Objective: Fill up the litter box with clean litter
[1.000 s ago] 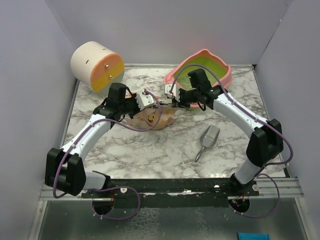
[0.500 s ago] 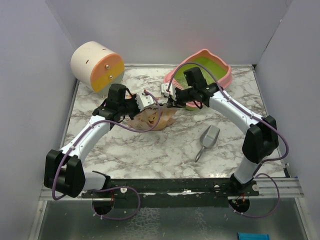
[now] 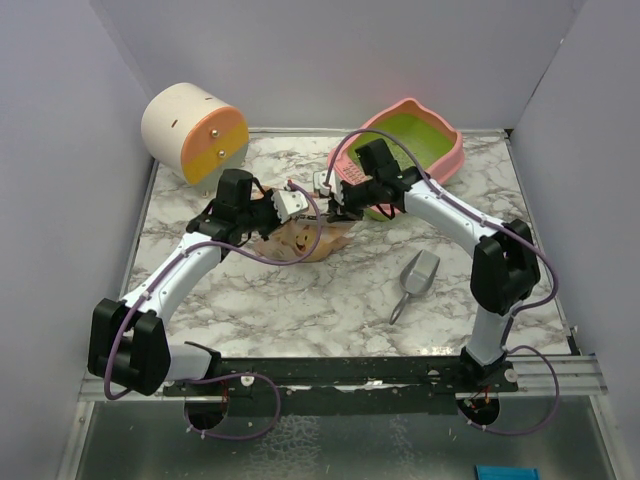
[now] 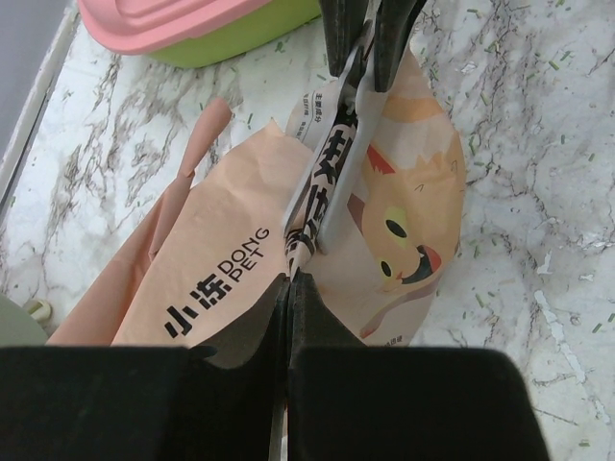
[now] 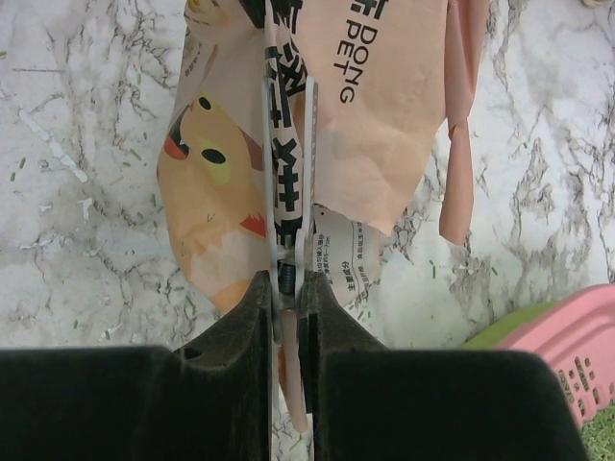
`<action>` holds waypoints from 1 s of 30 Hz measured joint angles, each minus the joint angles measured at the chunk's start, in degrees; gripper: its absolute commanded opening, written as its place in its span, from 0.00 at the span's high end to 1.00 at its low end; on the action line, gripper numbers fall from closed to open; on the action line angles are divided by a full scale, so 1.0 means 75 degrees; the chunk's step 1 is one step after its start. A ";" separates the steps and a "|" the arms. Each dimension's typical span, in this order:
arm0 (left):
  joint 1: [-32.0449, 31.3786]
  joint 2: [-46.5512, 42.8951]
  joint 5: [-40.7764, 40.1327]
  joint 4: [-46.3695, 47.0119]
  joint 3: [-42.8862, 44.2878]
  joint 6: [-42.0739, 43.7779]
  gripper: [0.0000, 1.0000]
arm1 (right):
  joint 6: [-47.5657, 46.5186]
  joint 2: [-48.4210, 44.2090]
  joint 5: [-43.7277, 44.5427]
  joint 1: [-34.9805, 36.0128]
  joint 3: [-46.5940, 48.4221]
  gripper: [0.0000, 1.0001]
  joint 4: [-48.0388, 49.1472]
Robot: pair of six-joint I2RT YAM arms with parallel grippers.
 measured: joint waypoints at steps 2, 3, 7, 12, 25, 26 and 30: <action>0.0000 0.0000 -0.0006 0.0003 -0.0003 -0.0064 0.92 | 0.0149 0.0055 -0.0009 0.0009 -0.0003 0.66 0.0079; 0.0003 0.0000 -0.0006 0.0015 -0.0003 -0.0111 0.87 | 0.0289 0.0055 0.0000 0.0009 -0.0015 0.62 0.0140; -0.0015 -0.0047 0.0061 0.0414 -0.0003 -0.0423 0.66 | 0.0819 0.0017 0.0204 0.0070 -0.0289 0.51 0.0670; -0.0026 -0.0236 -0.0055 0.1105 0.0000 -0.1466 0.50 | 0.1862 -0.0312 0.0930 0.0128 -0.0717 0.49 0.1160; 0.1518 0.0565 -0.1766 0.0551 0.3063 -0.5759 0.43 | 0.6881 -0.2151 0.1935 -0.3468 0.0006 0.43 0.2291; 0.1798 0.0586 -0.1824 0.0557 0.3147 -0.6123 0.42 | 0.7417 -0.2177 0.1836 -0.4039 -0.0044 0.42 0.2361; 0.2317 0.0475 -0.2107 0.0629 0.2841 -0.7289 0.42 | 0.8749 -0.2410 0.1527 -0.5109 -0.0831 0.42 0.2646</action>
